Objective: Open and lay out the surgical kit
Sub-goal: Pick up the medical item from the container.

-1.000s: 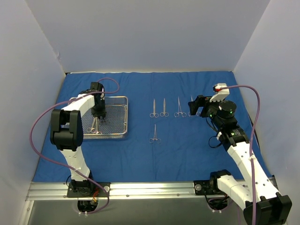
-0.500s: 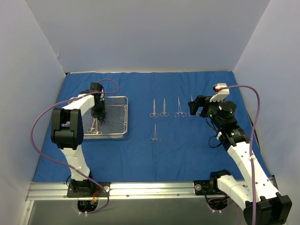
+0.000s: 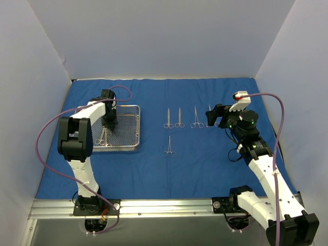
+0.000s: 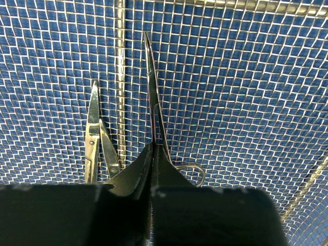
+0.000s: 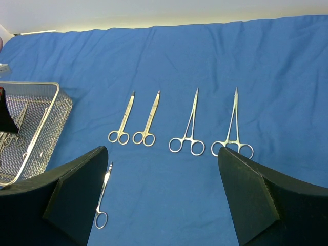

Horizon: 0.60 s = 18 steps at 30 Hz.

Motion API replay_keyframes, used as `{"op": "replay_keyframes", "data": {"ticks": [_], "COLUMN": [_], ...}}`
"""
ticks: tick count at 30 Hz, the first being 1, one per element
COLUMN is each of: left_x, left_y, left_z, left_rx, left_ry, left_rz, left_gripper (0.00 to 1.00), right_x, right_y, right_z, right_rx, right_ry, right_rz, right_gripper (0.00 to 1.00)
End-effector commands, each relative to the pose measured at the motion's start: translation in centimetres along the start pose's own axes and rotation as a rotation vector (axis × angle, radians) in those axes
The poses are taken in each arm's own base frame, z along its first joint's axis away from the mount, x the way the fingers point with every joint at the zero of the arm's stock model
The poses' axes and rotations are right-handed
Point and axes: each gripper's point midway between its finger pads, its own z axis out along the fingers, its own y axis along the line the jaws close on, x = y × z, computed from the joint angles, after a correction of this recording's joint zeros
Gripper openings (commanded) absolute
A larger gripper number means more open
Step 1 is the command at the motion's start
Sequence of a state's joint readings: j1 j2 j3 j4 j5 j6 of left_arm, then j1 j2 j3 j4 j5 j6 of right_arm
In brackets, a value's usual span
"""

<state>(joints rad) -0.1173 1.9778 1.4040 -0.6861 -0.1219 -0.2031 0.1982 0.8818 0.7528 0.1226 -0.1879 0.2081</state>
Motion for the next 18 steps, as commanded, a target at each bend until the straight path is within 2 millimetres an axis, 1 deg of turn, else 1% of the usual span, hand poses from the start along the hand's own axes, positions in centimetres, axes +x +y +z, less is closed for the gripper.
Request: {"op": "replay_keyframes", "data": {"ticks": [1,3,6,7,10,11,13,16,18], "left_x": [0.5,0.1,-1.1,-1.8,-3.1,-3.7,-4.5,-5.2,-5.2], "left_y": [-2.0,-1.9,-1.4,-1.2,-0.4,-0.3,0.0,0.0,0.0], "left_z": [2.2,1.7,-0.6,-2.1,-4.5,-5.9,-7.6,-9.2,-9.9], "left_rx": [0.066,0.064,0.052,0.053,0.024,0.024,0.024,0.029,0.034], "left_ry": [0.03,0.017,-0.045,-0.085,-0.146,-0.18,-0.227,-0.252,-0.251], "left_rz": [-0.004,0.003,-0.008,-0.012,-0.023,-0.032,-0.043,-0.054,-0.072], "left_gripper": [0.02,0.02,0.02,0.02,0.02,0.02,0.02,0.02,0.02], "right_x": [-0.9,-0.9,-1.0,-1.0,-1.0,-1.1,-1.0,-1.1,-1.3], "right_y": [0.6,0.6,0.6,0.7,0.6,0.7,0.8,0.8,0.8], "right_z": [0.2,0.2,0.1,0.1,0.1,0.2,0.2,0.1,0.0], "right_rx": [-0.025,-0.025,-0.026,-0.027,-0.026,-0.029,-0.031,-0.03,-0.032], "right_ry": [-0.027,-0.026,-0.029,-0.028,-0.029,-0.029,-0.026,-0.027,-0.033], "right_rz": [-0.018,-0.018,-0.018,-0.018,-0.018,-0.019,-0.018,-0.019,-0.021], "right_gripper": [0.84,0.84,0.84,0.84,0.84,0.84,0.84,0.84,0.84]}}
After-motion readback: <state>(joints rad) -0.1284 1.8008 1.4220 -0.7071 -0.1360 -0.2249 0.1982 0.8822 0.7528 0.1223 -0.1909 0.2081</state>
